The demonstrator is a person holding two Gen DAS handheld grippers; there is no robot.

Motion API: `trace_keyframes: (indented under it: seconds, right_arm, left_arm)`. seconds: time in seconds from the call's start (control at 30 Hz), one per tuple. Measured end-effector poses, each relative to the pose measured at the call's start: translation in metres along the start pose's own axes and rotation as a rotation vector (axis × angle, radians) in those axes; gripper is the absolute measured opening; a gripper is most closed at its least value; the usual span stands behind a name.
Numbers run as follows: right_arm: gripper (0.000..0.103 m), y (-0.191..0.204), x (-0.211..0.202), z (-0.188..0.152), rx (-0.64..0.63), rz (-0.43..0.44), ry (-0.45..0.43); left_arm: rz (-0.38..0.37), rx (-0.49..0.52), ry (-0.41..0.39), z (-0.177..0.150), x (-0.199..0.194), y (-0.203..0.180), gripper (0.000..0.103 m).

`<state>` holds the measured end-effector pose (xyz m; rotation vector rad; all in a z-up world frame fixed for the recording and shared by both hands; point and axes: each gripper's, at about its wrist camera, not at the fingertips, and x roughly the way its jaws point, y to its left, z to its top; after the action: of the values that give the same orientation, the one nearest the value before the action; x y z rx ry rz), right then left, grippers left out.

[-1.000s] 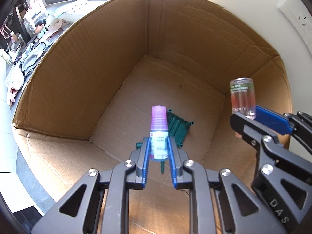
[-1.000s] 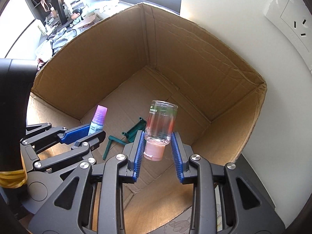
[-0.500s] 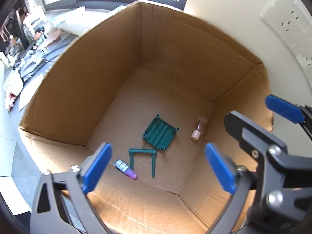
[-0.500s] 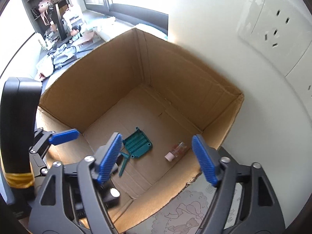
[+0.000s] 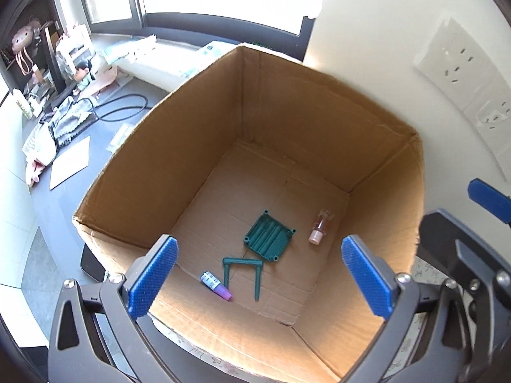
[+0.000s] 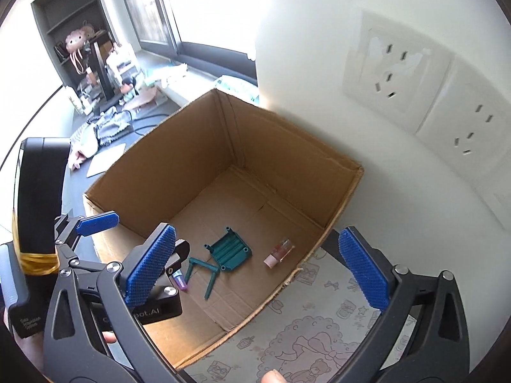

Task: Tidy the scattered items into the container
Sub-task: 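Open both grippers to drop the bottle and jar into the box, then move both tools back over the items on the mat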

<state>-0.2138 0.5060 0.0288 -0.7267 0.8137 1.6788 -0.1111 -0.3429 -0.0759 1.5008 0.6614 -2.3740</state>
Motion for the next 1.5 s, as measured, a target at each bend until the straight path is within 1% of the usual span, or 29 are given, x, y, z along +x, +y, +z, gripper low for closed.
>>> trace_keyframes:
  seconds: [0.2, 0.37, 0.6, 0.8, 0.97, 1.17, 1.37, 1.5]
  right_arm:
    - [0.103, -0.017, -0.027, -0.005, 0.034, 0.001, -0.033]
    - [0.103, -0.043, -0.051, -0.016, 0.098, 0.004, -0.053]
    - [0.103, -0.09, -0.087, -0.04, 0.185, -0.041, -0.092]
    - [0.103, -0.133, -0.124, -0.06, 0.271, -0.088, -0.139]
    - [0.103, -0.168, -0.151, -0.085, 0.342, -0.144, -0.168]
    - [0.103, -0.208, -0.174, -0.122, 0.435, -0.203, -0.171]
    - [0.103, -0.234, -0.184, -0.157, 0.504, -0.239, -0.157]
    - [0.103, -0.245, -0.178, -0.179, 0.523, -0.252, -0.117]
  left_arm:
    - [-0.019, 0.039, -0.027, 0.004, -0.016, -0.023, 0.103]
    - [-0.045, 0.09, -0.035, 0.006, -0.025, -0.052, 0.103]
    - [-0.089, 0.192, -0.064, 0.009, -0.042, -0.108, 0.103]
    - [-0.147, 0.288, -0.075, 0.005, -0.051, -0.17, 0.103]
    - [-0.204, 0.381, -0.065, -0.009, -0.053, -0.223, 0.103]
    - [-0.252, 0.471, -0.032, -0.034, -0.049, -0.27, 0.103]
    - [-0.283, 0.534, 0.023, -0.063, -0.038, -0.297, 0.103]
    - [-0.288, 0.563, 0.057, -0.08, -0.028, -0.305, 0.103]
